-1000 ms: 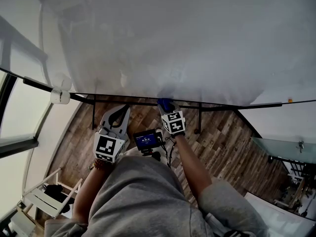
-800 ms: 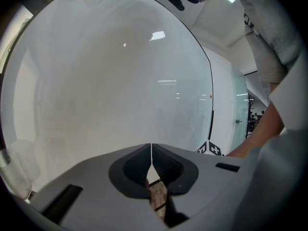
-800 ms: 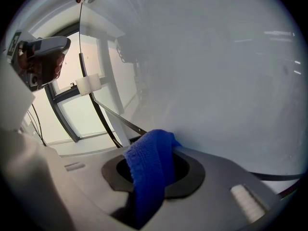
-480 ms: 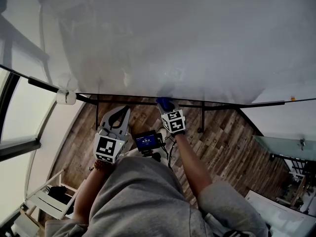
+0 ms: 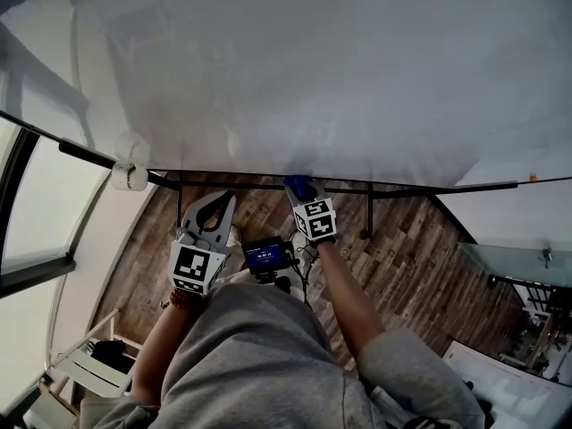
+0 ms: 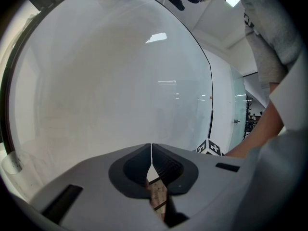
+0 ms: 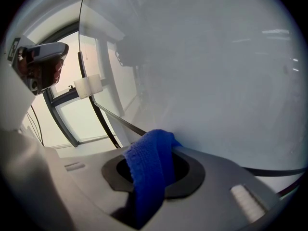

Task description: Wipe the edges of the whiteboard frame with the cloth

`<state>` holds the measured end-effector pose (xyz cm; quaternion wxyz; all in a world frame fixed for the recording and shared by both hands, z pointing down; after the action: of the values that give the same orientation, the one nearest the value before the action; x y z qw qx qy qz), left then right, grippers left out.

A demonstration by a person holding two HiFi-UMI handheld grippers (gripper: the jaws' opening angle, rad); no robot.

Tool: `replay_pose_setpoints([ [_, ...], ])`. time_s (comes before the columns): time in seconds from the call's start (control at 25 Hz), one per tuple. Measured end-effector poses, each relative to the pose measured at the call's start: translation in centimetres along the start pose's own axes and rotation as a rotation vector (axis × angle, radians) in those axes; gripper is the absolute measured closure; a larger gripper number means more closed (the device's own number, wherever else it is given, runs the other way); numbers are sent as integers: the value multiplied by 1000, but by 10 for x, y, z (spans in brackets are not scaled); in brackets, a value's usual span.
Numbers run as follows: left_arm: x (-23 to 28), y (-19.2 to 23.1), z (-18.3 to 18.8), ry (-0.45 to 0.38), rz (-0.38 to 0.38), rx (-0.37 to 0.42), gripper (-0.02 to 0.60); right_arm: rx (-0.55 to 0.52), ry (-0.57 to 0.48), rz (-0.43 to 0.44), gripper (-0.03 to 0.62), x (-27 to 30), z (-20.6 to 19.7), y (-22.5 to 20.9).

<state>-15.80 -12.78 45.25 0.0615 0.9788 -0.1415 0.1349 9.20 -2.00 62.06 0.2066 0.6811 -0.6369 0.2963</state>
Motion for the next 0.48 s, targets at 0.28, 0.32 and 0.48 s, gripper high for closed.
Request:
replay_pose_setpoints([
  [0.28,-8,15,-5,10,-12,-11,566,28,2,-19,487,3,4,8],
  [0.32,-8,16,-6,9,-15,-11,566,28,1,-19,487,4,5,10],
  [0.48,-11,23,-6,4,-19,-12,566,25,-2,-2,487,10,10,20],
])
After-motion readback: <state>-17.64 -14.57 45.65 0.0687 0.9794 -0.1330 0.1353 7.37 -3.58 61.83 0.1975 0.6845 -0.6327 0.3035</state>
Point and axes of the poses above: the fingertips, and each gripper's own axes: x forward along the fingers, y to its left, z out of its top, the point moved 10 cm from there along -x, backward along the fingers, and after that the axes turned 1 degree about y, right-handed, at the moved point
